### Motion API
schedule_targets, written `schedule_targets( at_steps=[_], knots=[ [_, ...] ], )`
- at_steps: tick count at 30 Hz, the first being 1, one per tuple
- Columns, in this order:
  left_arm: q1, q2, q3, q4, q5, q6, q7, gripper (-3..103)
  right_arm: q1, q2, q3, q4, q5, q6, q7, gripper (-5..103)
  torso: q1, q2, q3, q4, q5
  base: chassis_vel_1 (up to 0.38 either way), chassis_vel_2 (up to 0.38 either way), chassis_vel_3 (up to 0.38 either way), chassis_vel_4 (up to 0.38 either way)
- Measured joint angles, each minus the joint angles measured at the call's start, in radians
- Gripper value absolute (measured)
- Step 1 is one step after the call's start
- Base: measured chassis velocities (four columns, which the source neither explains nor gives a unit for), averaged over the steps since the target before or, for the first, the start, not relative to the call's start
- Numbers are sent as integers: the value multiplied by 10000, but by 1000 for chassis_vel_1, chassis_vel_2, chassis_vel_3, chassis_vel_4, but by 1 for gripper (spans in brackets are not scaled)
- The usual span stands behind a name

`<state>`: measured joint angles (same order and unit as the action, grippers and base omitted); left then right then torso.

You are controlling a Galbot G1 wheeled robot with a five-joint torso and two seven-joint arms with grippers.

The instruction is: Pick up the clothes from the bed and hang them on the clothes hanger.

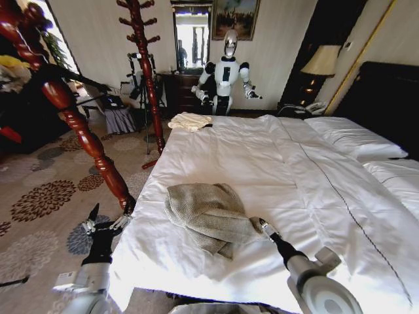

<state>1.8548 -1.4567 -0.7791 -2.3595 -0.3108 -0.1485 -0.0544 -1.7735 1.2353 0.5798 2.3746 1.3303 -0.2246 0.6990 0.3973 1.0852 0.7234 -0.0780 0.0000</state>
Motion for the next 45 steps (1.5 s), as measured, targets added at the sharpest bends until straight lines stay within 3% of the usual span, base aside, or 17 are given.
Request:
schedule_targets(
  at_steps=[4,9,12,17,19,22,23,25,26,28,29,36,38,39,41,45],
  knots=[
    [17,-19,-31,158,9,-5,-81,100,298,357,-481,-652,-262,5,-39,100,0,0,1,1,-2,0,0,0,0],
    [86,-70,-20,365,75,-106,-112,100,932,881,-905,-1496,-659,775,-1039,100,0,-1,0,1,-1,0,0,0,0],
    [98,-76,-17,432,104,-144,-117,100,1060,993,-968,-1687,-723,941,-1226,101,0,-1,0,2,-1,0,0,0,0],
    [149,-87,8,499,143,-192,-130,100,1122,1199,-1089,-2008,-1163,1235,-1307,80,0,-1,0,1,-1,0,0,0,0],
    [152,-87,11,499,148,-193,-130,100,1113,1209,-1099,-2033,-1218,1267,-1308,80,0,-1,0,1,0,0,0,0,0],
    [161,-85,26,475,175,-195,-131,100,1058,1264,-1148,-2103,-1433,1377,-1330,65,0,0,0,0,0,0,0,0,0],
    [161,-85,26,475,175,-195,-131,100,1058,1264,-1148,-2103,-1433,1377,-1330,65,0,0,0,0,0,0,0,0,0],
    [175,-97,47,473,219,-217,-133,100,1100,1316,-1160,-2175,-1567,1506,-1354,54,0,-1,0,0,0,0,0,0,0],
    [175,-97,47,473,219,-217,-133,100,1100,1316,-1160,-2175,-1567,1506,-1354,54,0,-1,0,0,0,0,0,0,0],
    [180,-99,52,473,234,-227,-135,100,1119,1324,-1159,-2187,-1688,1571,-1386,42,1,-1,0,1,0,0,0,0,0],
    [180,-99,52,473,234,-227,-135,100,1119,1324,-1159,-2187,-1688,1571,-1386,42,1,-1,0,1,0,0,0,0,0],
    [164,-92,45,516,204,-260,-150,100,1044,1257,-1083,-2328,-2027,2033,-1845,15,0,0,1,1,1,0,0,0,0],
    [169,-84,33,528,172,-262,-152,100,1138,1241,-882,-2100,-1837,2482,-2190,4,0,0,0,-1,2,0,0,0,0],
    [169,-84,33,528,172,-262,-152,100,1138,1241,-882,-2100,-1837,2482,-2190,4,0,0,0,-1,2,0,0,0,0],
    [131,-54,-28,740,218,-321,-145,100,1579,1177,-420,-1685,-967,3179,-2539,1,0,0,0,2,2,0,0,0,0],
    [134,-38,-62,1302,238,-467,-143,100,2437,905,479,-1302,242,3899,-2416,0,1,-1,1,4,-2,0,0,0,0]
  ],
)
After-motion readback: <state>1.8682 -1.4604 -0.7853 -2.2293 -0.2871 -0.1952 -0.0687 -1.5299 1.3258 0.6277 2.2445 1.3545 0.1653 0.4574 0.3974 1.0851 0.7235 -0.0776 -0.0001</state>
